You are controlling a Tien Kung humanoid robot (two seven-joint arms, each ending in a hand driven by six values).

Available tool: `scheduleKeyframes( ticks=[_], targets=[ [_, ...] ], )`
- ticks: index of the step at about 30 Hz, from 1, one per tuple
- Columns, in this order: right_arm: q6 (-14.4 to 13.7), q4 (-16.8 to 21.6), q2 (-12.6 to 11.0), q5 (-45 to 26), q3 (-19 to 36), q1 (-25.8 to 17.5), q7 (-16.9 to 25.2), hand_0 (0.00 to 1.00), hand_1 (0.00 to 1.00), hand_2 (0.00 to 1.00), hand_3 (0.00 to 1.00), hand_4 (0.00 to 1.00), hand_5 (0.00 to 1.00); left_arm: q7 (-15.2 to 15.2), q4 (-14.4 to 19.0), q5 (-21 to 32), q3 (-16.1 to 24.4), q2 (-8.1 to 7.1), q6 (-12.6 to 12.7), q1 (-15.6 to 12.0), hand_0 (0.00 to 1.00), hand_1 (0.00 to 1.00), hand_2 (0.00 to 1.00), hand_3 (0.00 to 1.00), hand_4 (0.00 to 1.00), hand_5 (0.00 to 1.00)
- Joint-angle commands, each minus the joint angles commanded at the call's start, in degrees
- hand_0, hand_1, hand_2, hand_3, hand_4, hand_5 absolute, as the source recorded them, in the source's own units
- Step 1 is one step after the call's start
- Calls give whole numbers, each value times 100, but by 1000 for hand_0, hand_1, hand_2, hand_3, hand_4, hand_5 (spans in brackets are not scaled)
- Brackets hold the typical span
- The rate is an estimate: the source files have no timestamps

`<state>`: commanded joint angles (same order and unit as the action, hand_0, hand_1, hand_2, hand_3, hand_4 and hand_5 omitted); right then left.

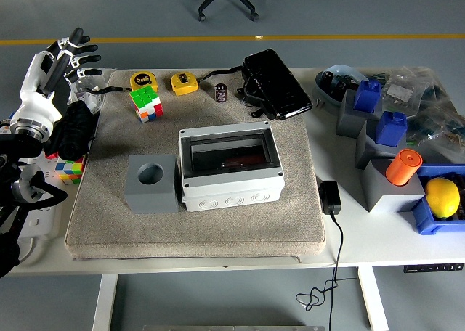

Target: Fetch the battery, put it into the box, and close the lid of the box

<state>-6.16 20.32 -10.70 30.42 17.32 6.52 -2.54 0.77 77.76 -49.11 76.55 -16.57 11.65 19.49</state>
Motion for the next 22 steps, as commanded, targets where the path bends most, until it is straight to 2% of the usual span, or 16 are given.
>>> scheduleKeyframes(
  ticks=[4, 11, 18, 22],
  targets=[
    [8, -29, -10, -5, -69, 0, -12, 729, 698, 697, 698, 998, 608, -19, 2, 4, -23, 5, -9, 97, 398, 565, 561, 560, 984, 592],
    [-2, 32, -29, 38, 33, 31, 4, 730, 698, 697, 699, 998, 607, -10, 64, 14, -26, -20, 8, -52, 398, 565, 562, 561, 984, 592],
    [7, -29, 16, -39, -69, 1, -7, 730, 698, 697, 699, 998, 607, -24, 57, 18, -100, -4, -2, 75, 398, 564, 562, 561, 984, 592],
    [1, 22, 13, 13, -25, 20, 2, 730, 698, 697, 699, 998, 607, -21, 80, 20, -11, -42, 17, -10, 398, 564, 562, 561, 984, 592]
  ],
)
